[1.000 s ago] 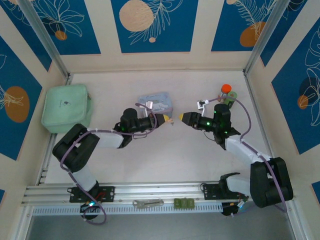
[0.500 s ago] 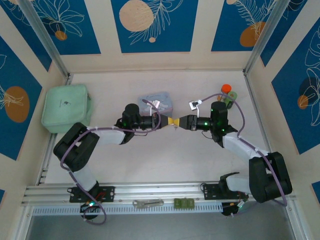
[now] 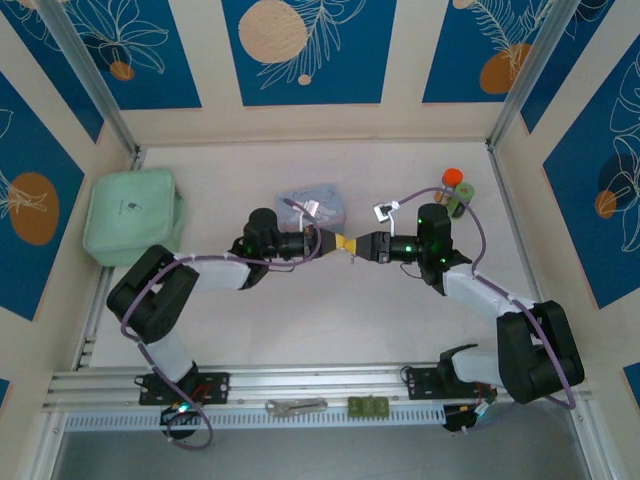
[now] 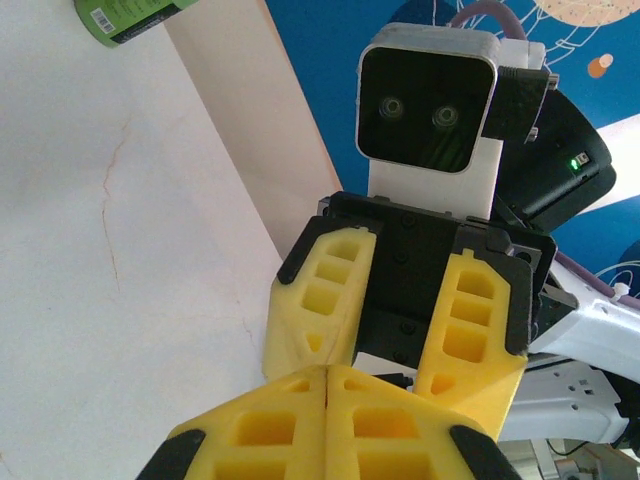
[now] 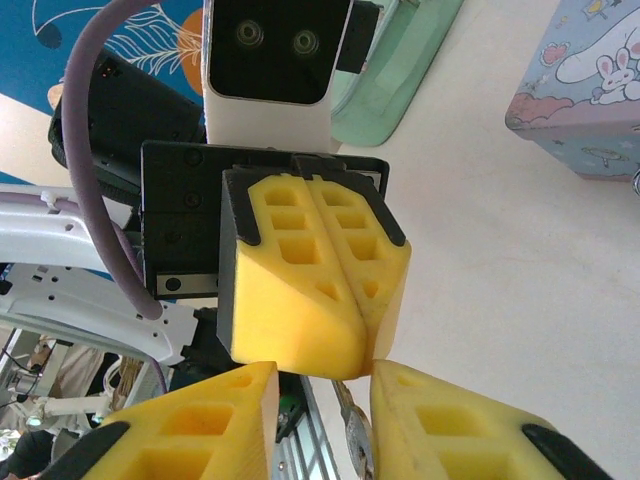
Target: Unlock the padlock with the key
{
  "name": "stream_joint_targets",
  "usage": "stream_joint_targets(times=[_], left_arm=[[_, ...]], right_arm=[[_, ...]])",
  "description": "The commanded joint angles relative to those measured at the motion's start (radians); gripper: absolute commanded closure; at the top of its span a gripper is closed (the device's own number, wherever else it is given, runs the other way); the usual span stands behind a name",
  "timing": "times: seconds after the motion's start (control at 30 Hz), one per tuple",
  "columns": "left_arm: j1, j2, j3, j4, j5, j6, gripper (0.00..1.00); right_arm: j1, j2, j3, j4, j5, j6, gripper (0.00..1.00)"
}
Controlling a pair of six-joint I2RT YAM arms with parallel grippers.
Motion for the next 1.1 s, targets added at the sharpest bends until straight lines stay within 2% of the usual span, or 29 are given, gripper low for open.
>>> stream_joint_targets(times=[0.0,0.2,0.27,0.4,0.63,0.77,0.9,0.97,1.07], left_arm=[[0.009,-0.007,-0.006,0.033,-0.011,-0.001,1.0],[0.009,-0.017,0.001,0.012,-0.011,0.006,1.0],[0.01,-0.018,0.0,0.011,-0.014,0.005,1.0],[0.009,-0.024,-0.002,0.005,-0.02,0.006,1.0],[0.01,-0.028,0.003,0.003,-0.026,0.007,1.0],[0.009,-0.03,0.003,0.003,-0.028,0.007,1.0],[0.009,-0.029,-0.002,0.012,-0.029,0.003,1.0],[0.009,-0.028,-0.005,0.018,-0.031,-0.002,1.0],[0.01,-0.029,-0.003,0.024,-0.03,-0.007,1.0]], right_arm=[[0.003,-0.029,-0.02,-0.03,-0.008,-0.022,0.75],[-0.007,-0.028,-0.021,-0.035,-0.009,-0.026,0.9],[-0.007,-0.023,-0.019,-0.035,-0.014,-0.026,0.9],[-0.007,-0.022,-0.019,-0.034,-0.021,-0.026,0.8],[-0.007,-0.03,-0.036,-0.053,-0.013,-0.032,0.78],[-0.009,-0.036,-0.041,-0.072,0.0,-0.042,0.74],[-0.012,-0.041,-0.043,-0.082,0.014,-0.049,0.64],[-0.013,-0.04,-0.042,-0.07,0.012,-0.043,0.66],[-0.013,-0.034,-0.038,-0.049,0.012,-0.032,0.76]])
